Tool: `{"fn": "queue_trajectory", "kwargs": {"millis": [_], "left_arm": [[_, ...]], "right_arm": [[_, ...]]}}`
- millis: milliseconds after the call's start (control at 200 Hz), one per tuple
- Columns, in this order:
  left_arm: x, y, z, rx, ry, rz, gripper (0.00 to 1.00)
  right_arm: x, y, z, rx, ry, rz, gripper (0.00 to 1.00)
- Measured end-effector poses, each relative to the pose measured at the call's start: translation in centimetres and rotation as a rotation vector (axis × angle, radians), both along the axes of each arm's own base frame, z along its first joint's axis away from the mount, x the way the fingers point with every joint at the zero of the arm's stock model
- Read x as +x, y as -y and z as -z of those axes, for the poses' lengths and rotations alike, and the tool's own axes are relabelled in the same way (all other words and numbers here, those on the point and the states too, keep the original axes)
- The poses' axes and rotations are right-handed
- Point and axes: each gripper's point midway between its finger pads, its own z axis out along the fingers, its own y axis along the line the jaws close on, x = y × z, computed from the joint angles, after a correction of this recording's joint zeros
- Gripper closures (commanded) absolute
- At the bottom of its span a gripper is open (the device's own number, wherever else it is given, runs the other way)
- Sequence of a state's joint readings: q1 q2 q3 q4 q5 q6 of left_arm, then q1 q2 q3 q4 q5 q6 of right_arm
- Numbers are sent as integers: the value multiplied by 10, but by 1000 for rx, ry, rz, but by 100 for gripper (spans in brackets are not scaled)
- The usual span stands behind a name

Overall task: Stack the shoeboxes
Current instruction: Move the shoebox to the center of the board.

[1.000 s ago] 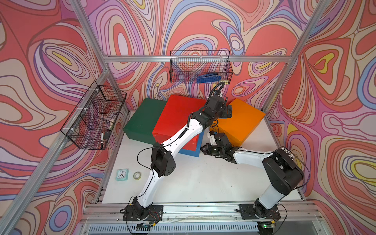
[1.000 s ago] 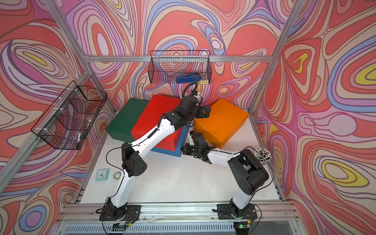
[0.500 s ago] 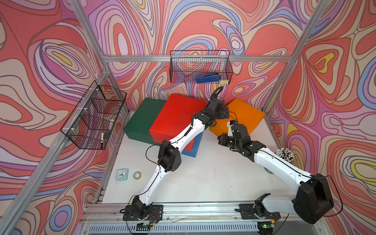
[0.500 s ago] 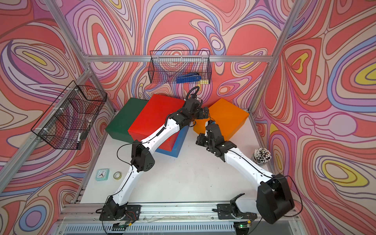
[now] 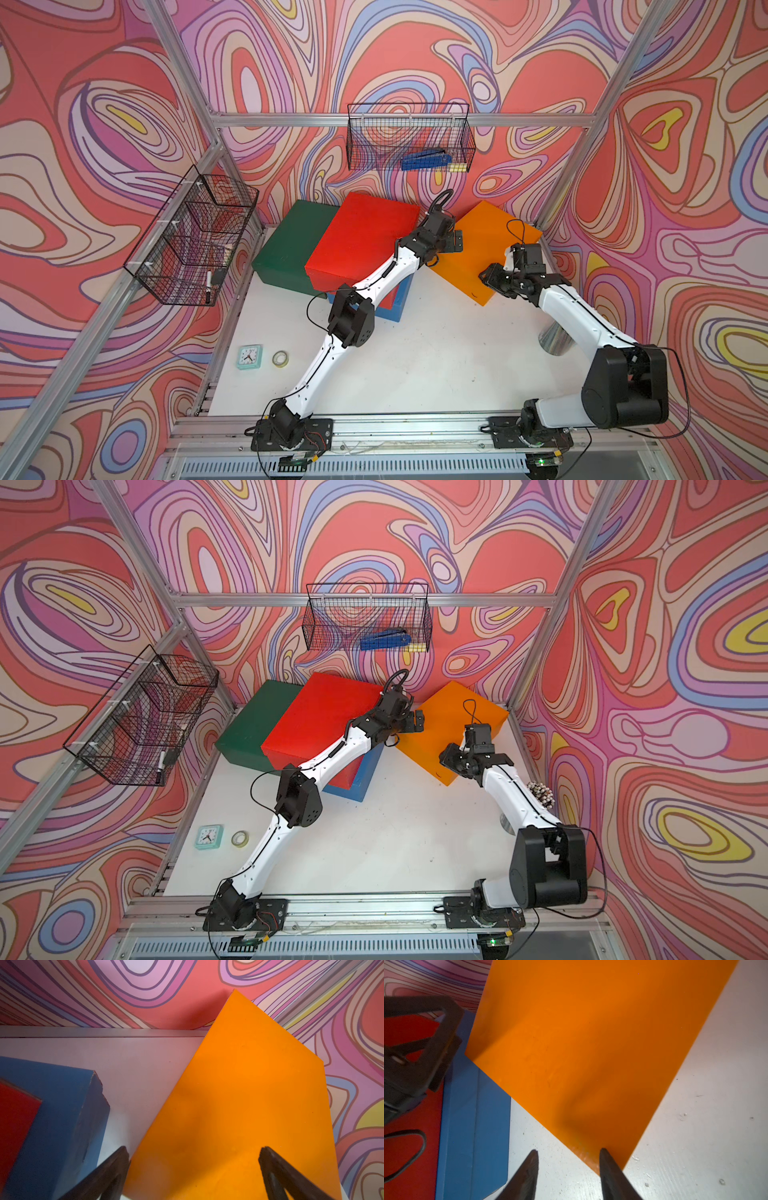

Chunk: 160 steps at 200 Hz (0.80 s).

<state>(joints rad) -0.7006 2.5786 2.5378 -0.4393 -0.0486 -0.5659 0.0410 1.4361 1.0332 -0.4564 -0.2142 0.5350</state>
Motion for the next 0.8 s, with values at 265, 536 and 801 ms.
{"fn": "queue_trajectory", "kwargs": {"millis": [265, 536, 801], "left_arm": [[8, -2, 19, -56, -60, 18, 0], [0, 7, 24, -128, -116, 53, 4], [-12, 5, 21, -200, -165, 71, 10]], "right_arm": [[12, 11, -3, 16, 26, 19, 33], [14, 30, -3, 11, 26, 72, 31], [16, 37, 0, -5, 35, 105, 31]]}}
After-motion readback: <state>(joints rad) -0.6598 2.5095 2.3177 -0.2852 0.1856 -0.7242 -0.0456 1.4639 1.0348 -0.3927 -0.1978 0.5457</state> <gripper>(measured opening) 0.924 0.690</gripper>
